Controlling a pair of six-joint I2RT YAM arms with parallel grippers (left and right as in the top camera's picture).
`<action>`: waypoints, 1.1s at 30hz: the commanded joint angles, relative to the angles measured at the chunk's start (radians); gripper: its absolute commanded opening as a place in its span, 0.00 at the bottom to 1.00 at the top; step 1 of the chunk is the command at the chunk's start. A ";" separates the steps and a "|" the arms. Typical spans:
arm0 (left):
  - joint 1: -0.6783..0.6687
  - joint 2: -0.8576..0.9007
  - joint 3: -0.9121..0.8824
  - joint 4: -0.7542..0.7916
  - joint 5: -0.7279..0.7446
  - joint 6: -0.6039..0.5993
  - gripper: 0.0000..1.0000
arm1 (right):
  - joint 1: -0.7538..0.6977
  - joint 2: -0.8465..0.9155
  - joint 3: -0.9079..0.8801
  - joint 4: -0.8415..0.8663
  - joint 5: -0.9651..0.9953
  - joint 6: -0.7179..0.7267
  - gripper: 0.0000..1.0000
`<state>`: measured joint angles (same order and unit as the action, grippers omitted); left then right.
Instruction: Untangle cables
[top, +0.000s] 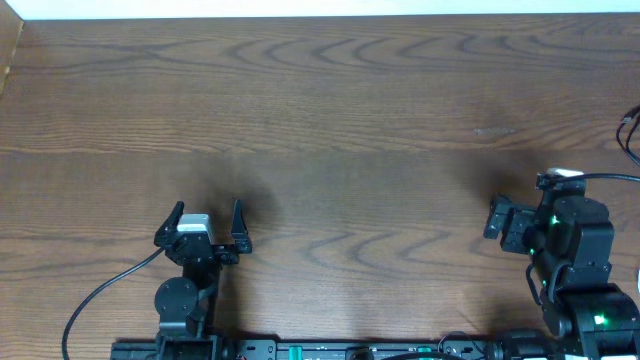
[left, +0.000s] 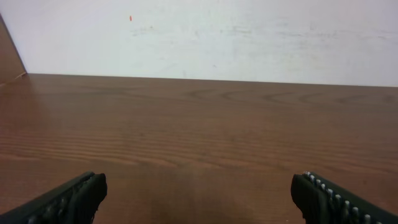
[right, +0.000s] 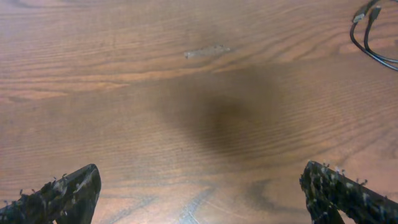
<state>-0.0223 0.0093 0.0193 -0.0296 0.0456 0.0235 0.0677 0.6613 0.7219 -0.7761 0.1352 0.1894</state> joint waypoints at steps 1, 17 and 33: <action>0.004 -0.005 -0.015 -0.041 -0.029 0.010 1.00 | -0.007 -0.032 -0.007 -0.003 0.030 -0.004 0.99; 0.004 -0.005 -0.015 -0.041 -0.029 0.010 1.00 | -0.022 -0.434 -0.328 0.253 0.008 -0.011 0.99; 0.004 -0.005 -0.015 -0.040 -0.029 0.010 0.99 | -0.051 -0.656 -0.486 0.344 -0.023 -0.011 0.99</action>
<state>-0.0223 0.0093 0.0193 -0.0296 0.0456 0.0265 0.0242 0.0200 0.2527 -0.4442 0.1223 0.1886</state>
